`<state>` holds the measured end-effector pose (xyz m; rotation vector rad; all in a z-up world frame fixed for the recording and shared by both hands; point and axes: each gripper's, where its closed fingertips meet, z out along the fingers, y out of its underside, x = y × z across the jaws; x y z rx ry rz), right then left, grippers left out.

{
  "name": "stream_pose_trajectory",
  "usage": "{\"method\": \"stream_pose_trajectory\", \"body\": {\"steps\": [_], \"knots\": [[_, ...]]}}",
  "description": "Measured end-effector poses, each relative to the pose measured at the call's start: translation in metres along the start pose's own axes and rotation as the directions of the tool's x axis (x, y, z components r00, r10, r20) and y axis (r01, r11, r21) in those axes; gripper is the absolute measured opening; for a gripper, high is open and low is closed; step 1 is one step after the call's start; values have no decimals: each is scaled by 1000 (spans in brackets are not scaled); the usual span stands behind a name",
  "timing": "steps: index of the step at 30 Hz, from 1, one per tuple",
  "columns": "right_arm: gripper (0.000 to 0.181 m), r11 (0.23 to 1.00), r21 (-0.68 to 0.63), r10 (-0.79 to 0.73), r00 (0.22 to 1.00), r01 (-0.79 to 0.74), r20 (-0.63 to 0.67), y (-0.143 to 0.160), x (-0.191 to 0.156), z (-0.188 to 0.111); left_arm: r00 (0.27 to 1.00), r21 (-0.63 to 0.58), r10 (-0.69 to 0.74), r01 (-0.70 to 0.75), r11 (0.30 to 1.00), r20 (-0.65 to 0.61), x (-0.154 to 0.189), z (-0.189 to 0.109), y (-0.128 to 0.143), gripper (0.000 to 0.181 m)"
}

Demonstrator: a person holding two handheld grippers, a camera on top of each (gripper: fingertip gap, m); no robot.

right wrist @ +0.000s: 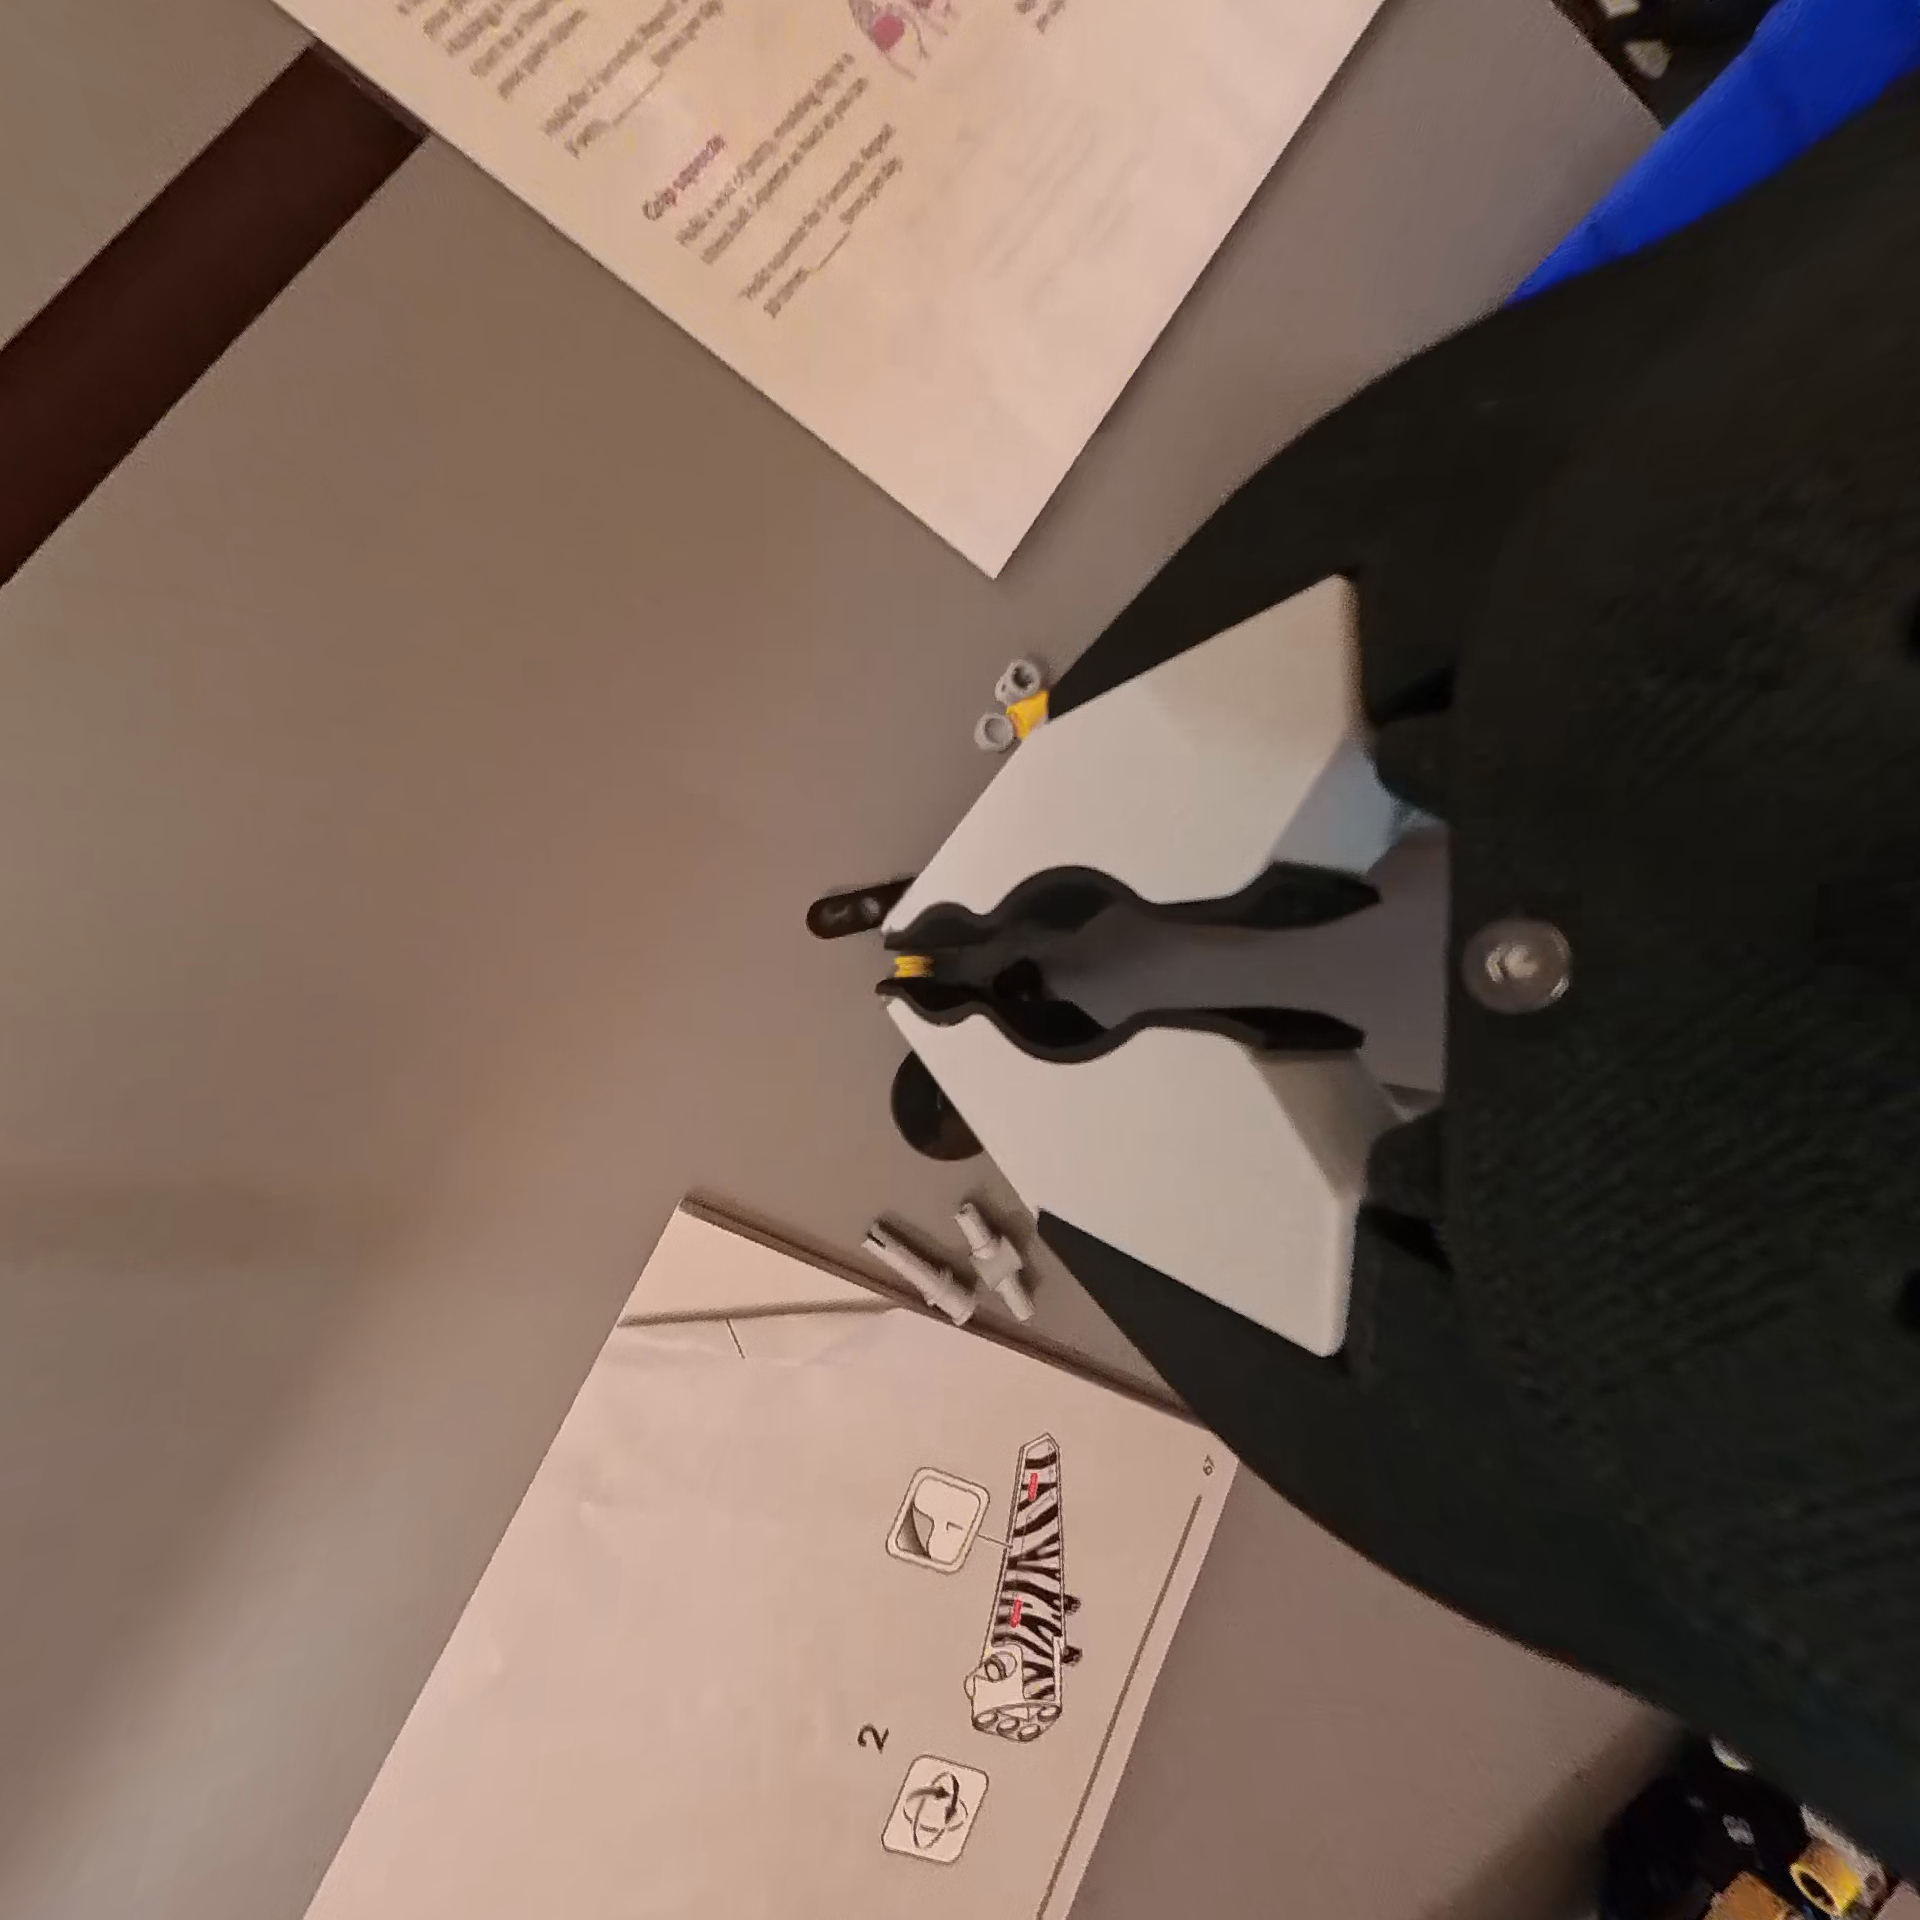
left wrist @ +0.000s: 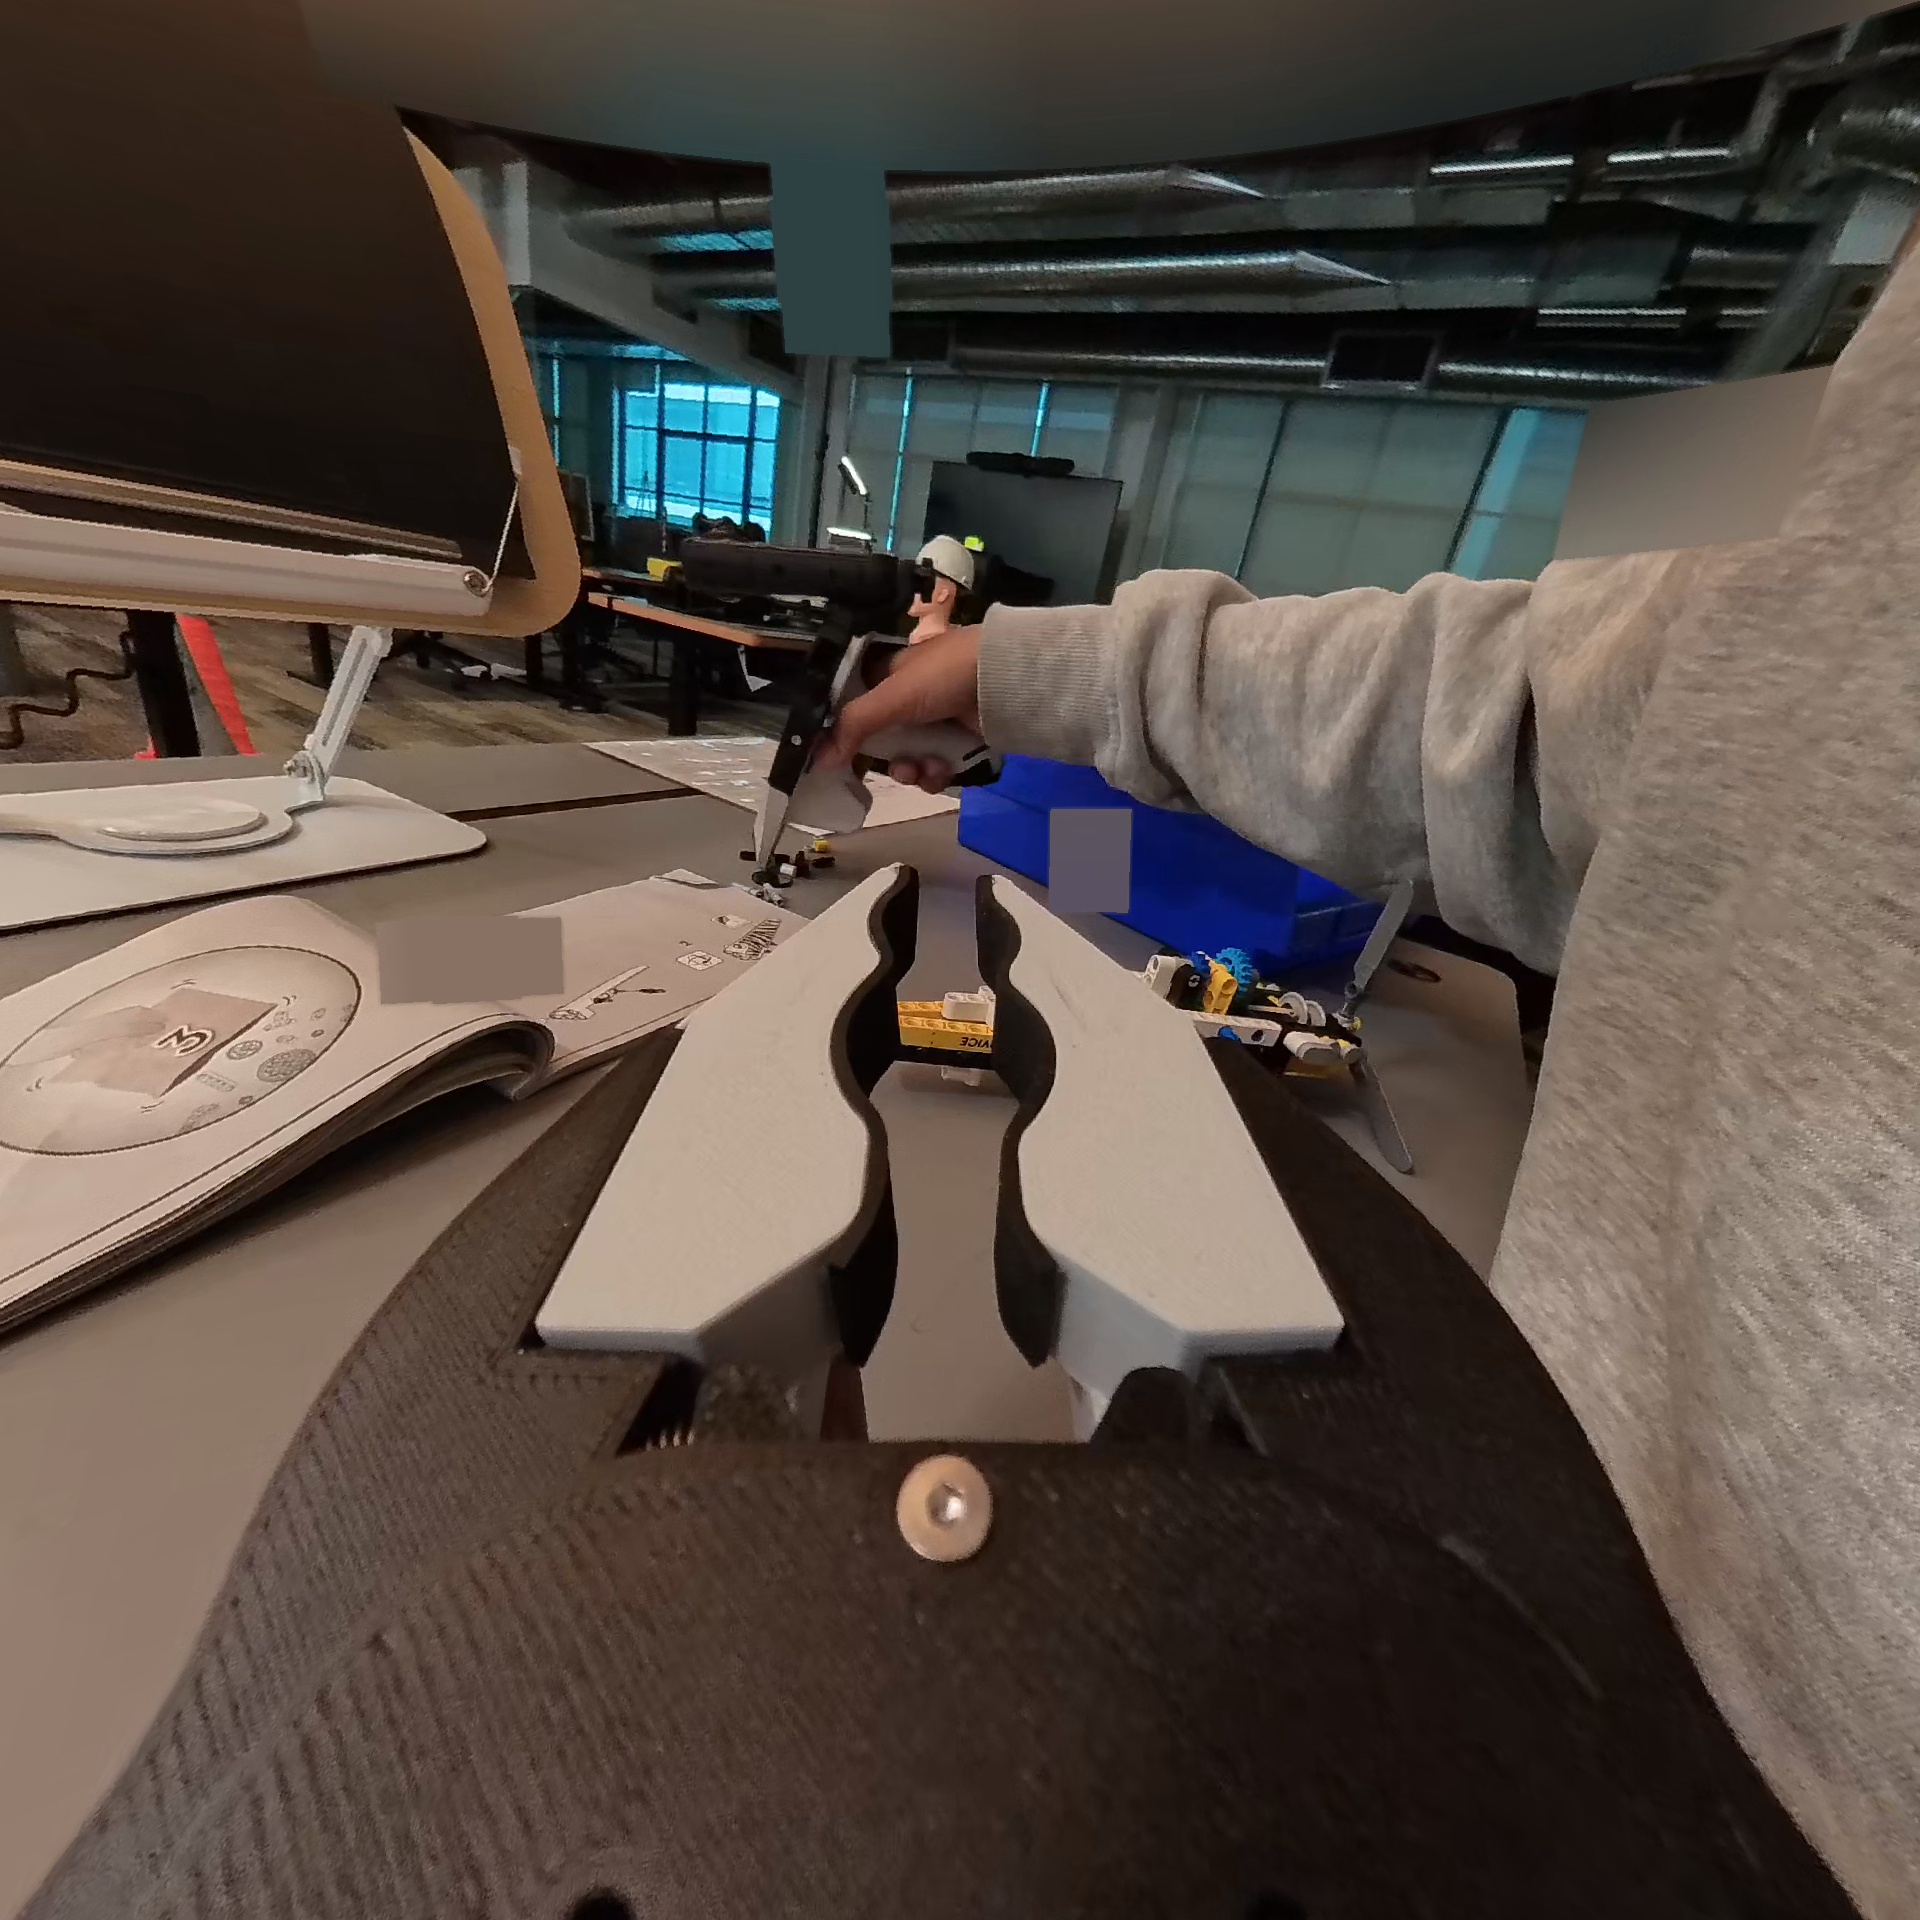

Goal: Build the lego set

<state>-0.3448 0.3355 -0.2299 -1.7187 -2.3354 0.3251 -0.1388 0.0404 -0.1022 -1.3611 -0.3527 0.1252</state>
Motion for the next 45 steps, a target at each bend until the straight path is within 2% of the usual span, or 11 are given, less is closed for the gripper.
{"method": "stream_pose_trajectory", "body": {"steps": [4,9,17,27,30,32,36,39,45], "knots": [[9,998,60,27,999,-29,41,-8,-4,-8,1000,0,-2,2,1000,1,0,0,0,9],[15,996,86,-12,989,-1,149,-9,-33,-16,1000,-1,-4,4,1000,0,0,0,0,9],[17,990,50,-140,982,134,125,4,-54,-13,1000,1,1,-1,1000,-1,1,0,0,9],[14,991,26,-135,981,133,138,2,-55,-3,1000,2,0,0,1000,0,1,0,0,9],[4,990,35,-140,984,137,108,-1,-51,-3,1000,1,1,-1,1000,0,1,0,0,9],[4,990,60,-133,988,129,82,-7,-45,-8,1000,2,-2,2,1000,0,1,0,0,9],[4,991,99,-82,995,88,-57,-19,-9,-26,1000,2,-1,1,1000,0,1,0,0,9],[4,998,55,-22,992,29,-122,-11,15,-27,1000,0,2,-2,1000,-2,2,0,0,9],[5,999,-7,36,988,-37,-151,8,31,-12,1000,2,-2,2,1000,-1,1,0,0,9]]}}
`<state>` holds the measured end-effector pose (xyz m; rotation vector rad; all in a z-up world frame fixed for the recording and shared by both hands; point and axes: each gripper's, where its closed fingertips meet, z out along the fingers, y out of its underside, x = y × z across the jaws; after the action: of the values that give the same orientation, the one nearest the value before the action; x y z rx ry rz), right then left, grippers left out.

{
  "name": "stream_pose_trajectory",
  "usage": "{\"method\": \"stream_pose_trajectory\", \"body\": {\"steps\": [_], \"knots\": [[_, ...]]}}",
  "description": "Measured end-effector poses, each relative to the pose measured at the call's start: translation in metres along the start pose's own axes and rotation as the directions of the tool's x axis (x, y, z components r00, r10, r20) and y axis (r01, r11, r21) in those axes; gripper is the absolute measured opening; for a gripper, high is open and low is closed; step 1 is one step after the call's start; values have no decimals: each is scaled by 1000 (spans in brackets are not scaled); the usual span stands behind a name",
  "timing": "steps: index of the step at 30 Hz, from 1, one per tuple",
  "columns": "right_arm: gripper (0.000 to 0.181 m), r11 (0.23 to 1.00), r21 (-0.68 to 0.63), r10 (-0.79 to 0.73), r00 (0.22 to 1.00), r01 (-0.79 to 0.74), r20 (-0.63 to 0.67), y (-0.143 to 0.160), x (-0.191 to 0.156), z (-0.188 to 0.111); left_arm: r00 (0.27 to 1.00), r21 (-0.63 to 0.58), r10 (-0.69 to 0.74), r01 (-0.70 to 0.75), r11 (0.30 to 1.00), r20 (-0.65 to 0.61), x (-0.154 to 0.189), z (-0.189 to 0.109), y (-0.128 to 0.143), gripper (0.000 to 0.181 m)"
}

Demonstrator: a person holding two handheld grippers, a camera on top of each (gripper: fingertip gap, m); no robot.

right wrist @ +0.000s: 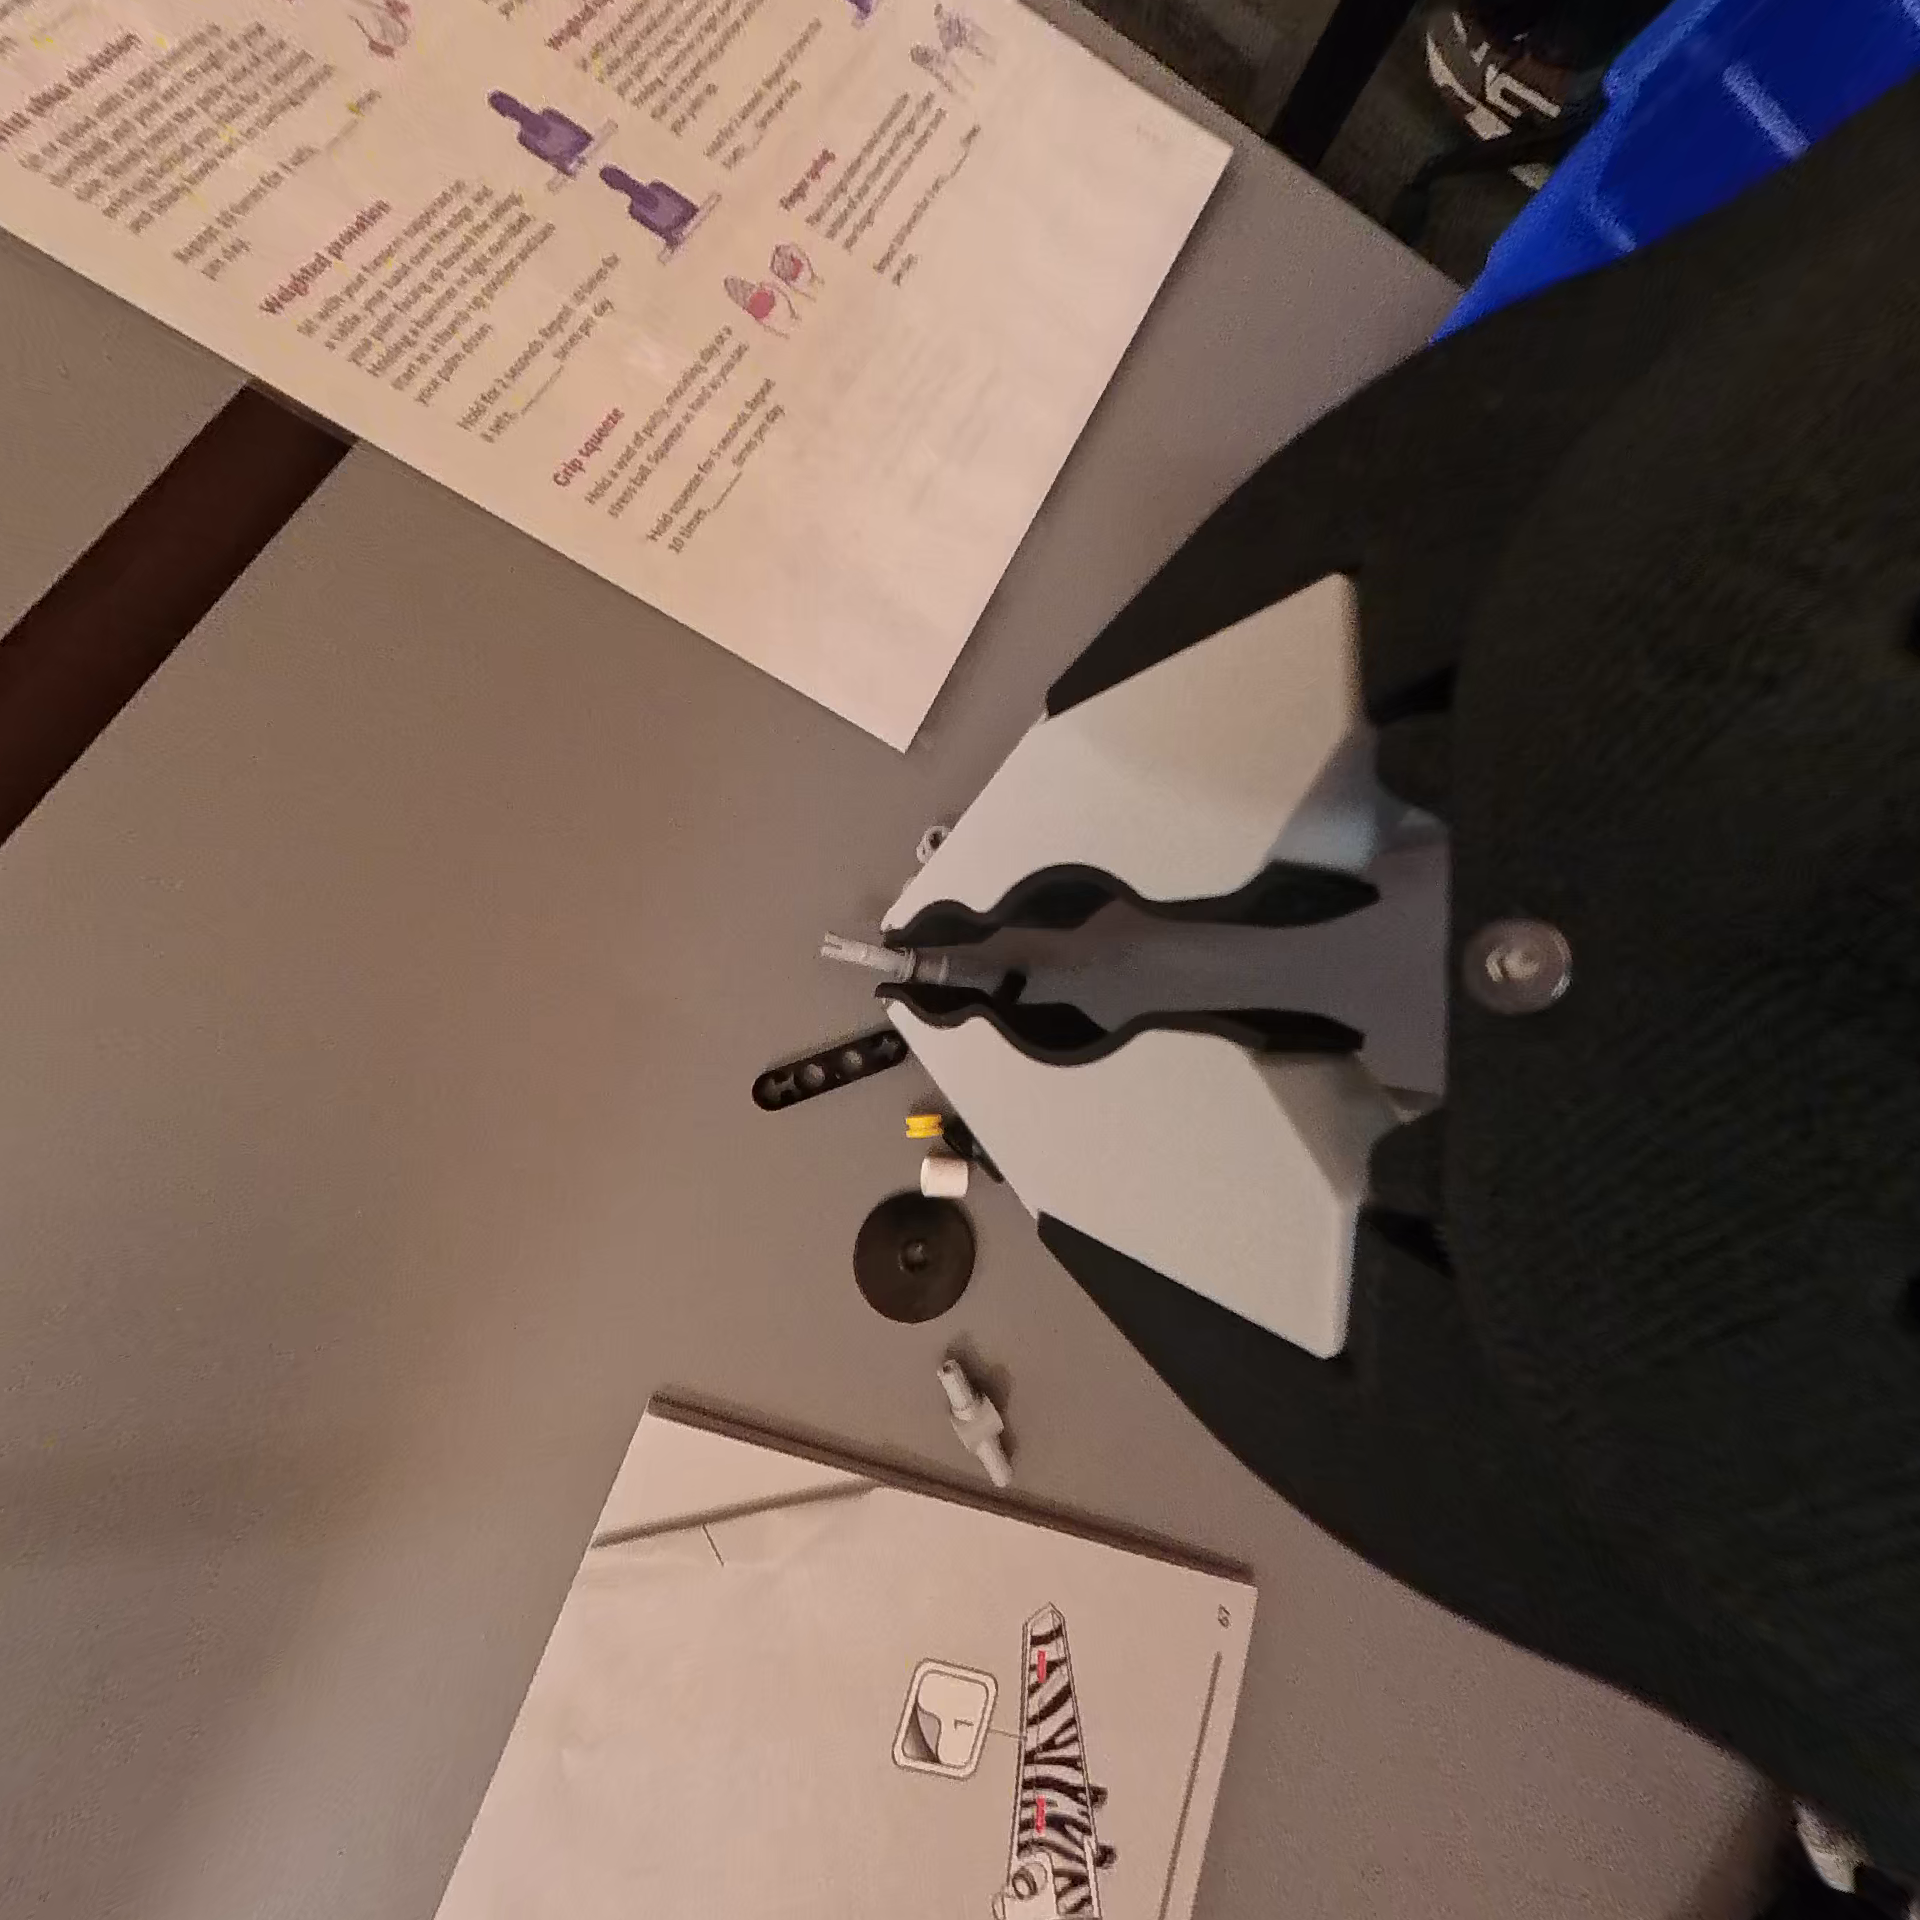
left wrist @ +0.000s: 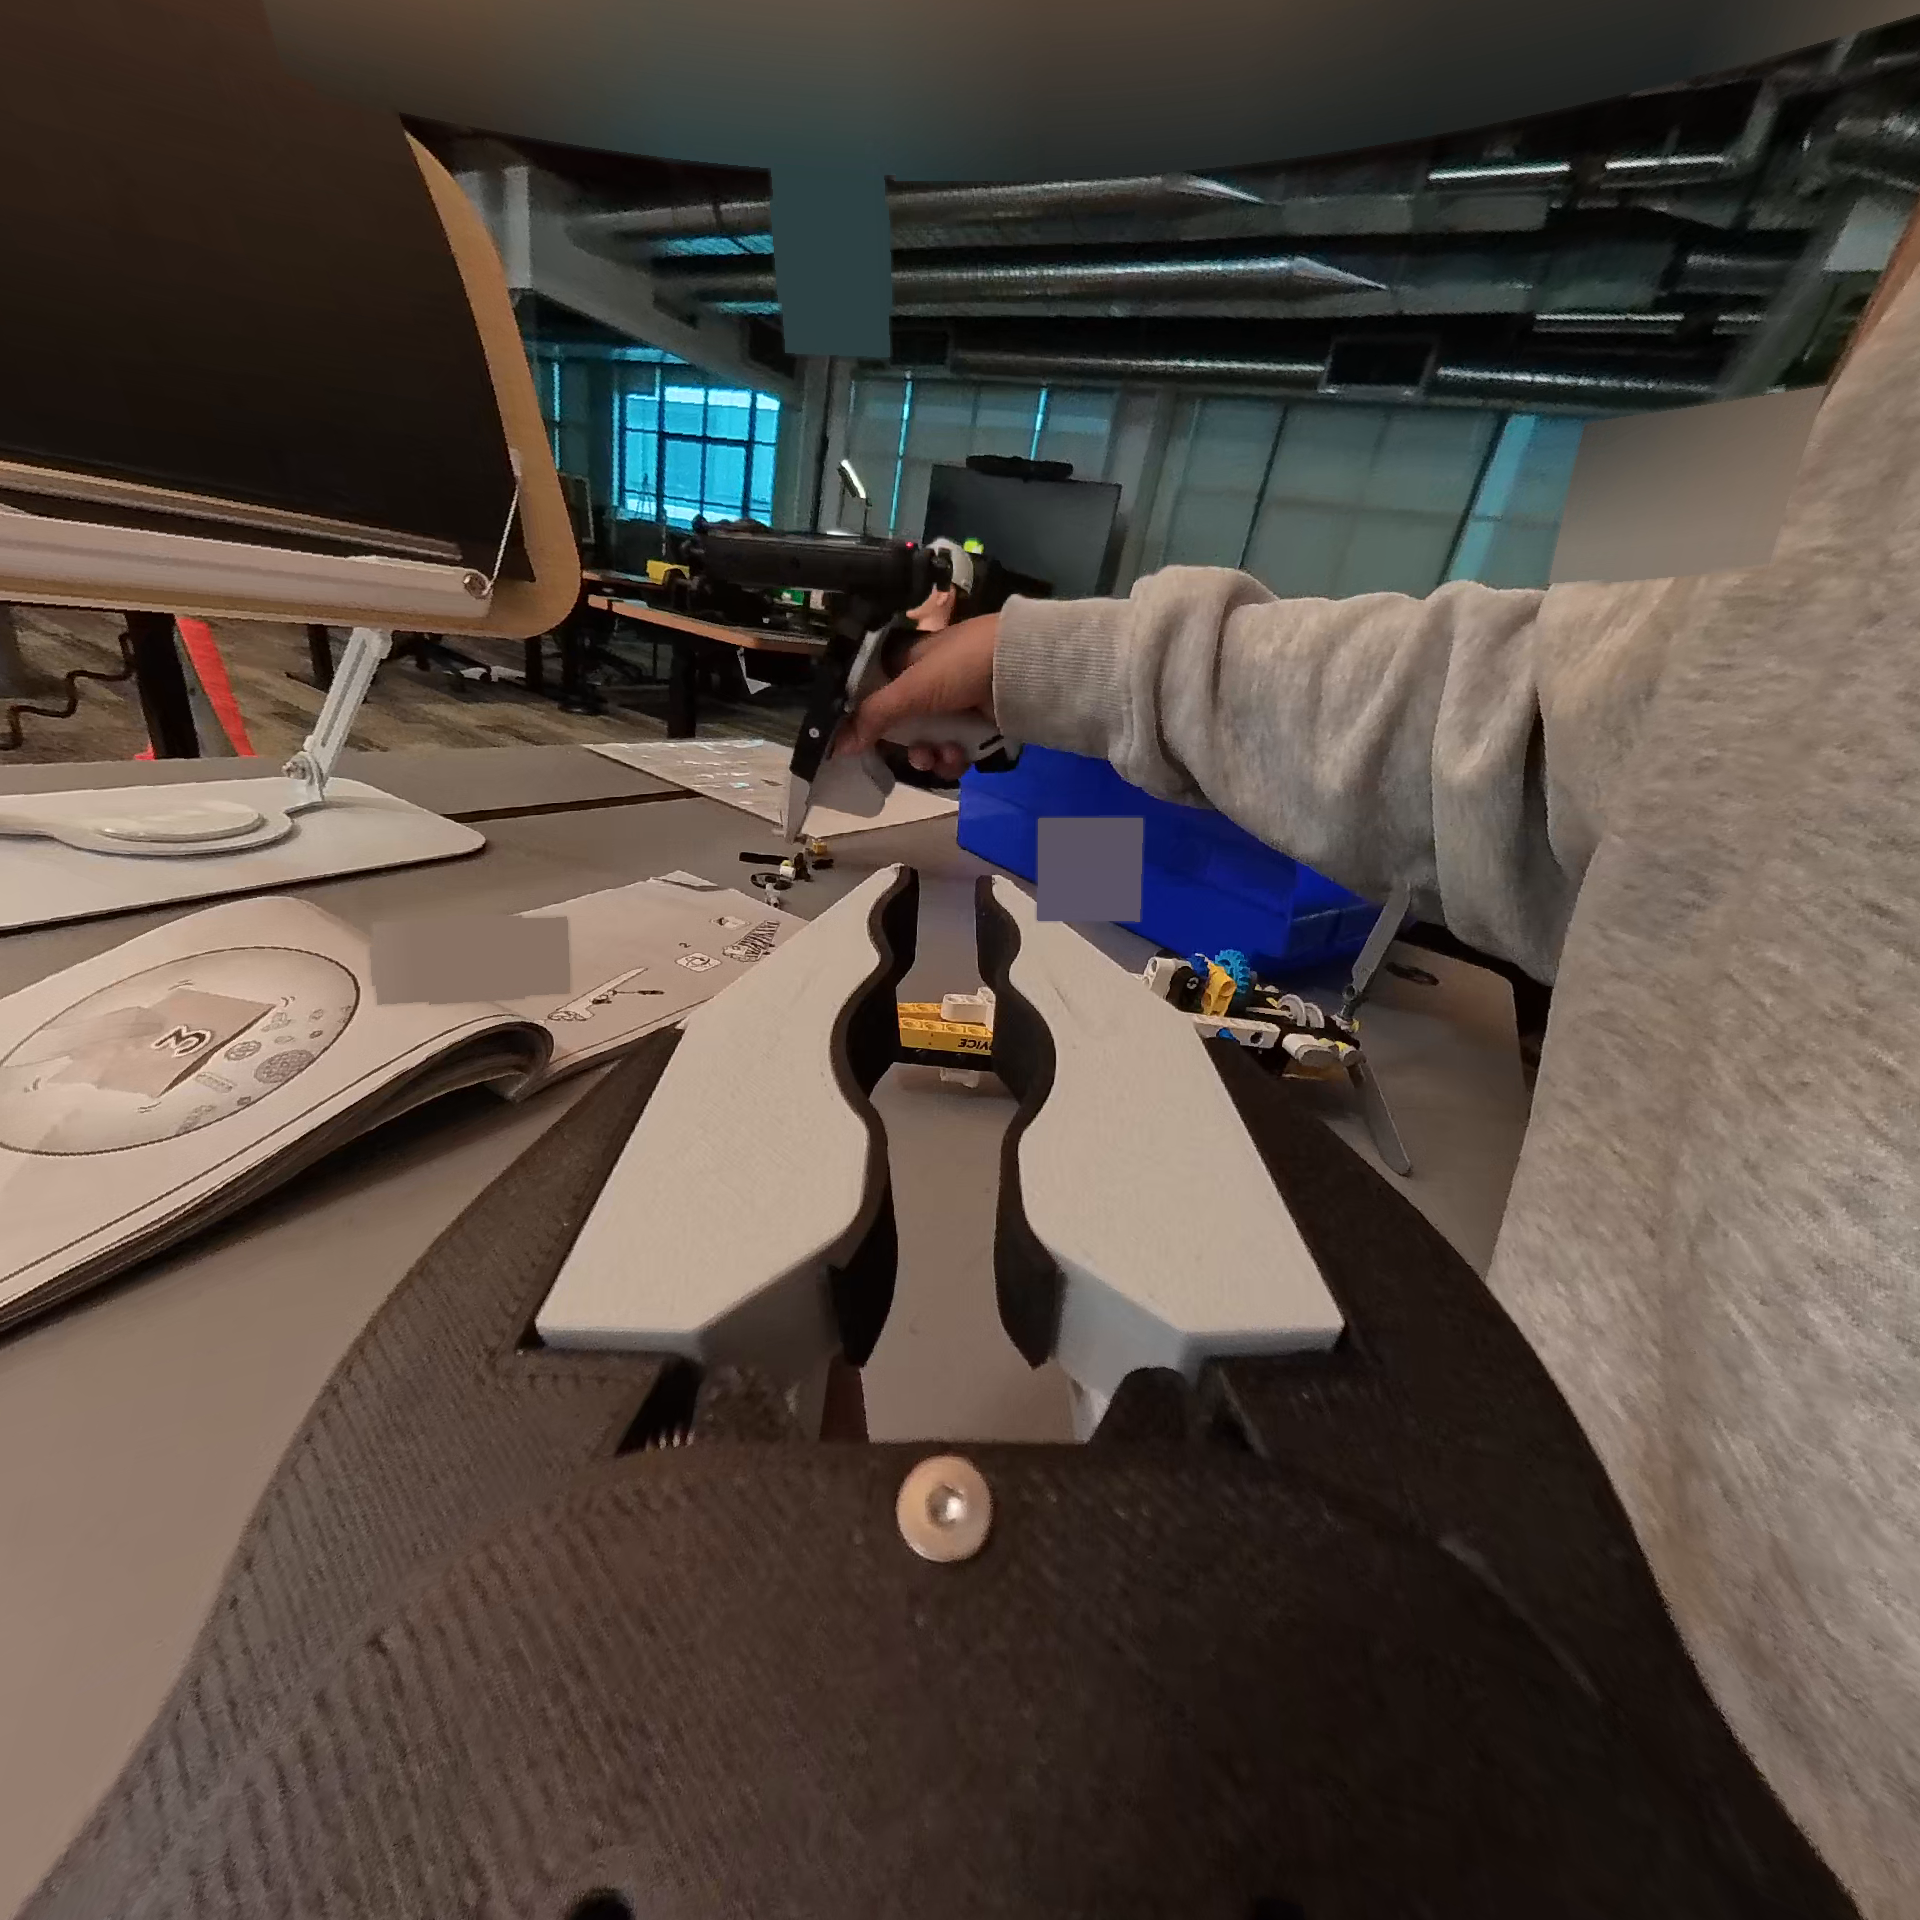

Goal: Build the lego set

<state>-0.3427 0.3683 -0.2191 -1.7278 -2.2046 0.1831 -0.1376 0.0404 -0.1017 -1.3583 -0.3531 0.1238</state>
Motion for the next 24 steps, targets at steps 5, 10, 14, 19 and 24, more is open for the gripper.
{"method": "stream_pose_trajectory", "body": {"steps": [5,10,14,19,24], "knots": [[10,1000,-16,11,1000,-11,18,5,0,4,1000,-3,-4,4,1000,0,-1,0,0,9],[17,999,50,8,1000,-9,28,-5,-4,-5,1000,-2,-4,4,1000,5,-2,0,0,9],[17,996,68,-68,990,60,127,-2,-38,-15,1000,-2,-5,5,1000,6,-2,0,0,9],[11,960,65,-280,949,273,147,10,-75,-19,1000,-2,2,-2,1000,2,0,1,0,9],[18,954,61,-300,938,294,172,6,-87,-18,1000,2,-4,4,1000,6,-1,0,0,9]]}}
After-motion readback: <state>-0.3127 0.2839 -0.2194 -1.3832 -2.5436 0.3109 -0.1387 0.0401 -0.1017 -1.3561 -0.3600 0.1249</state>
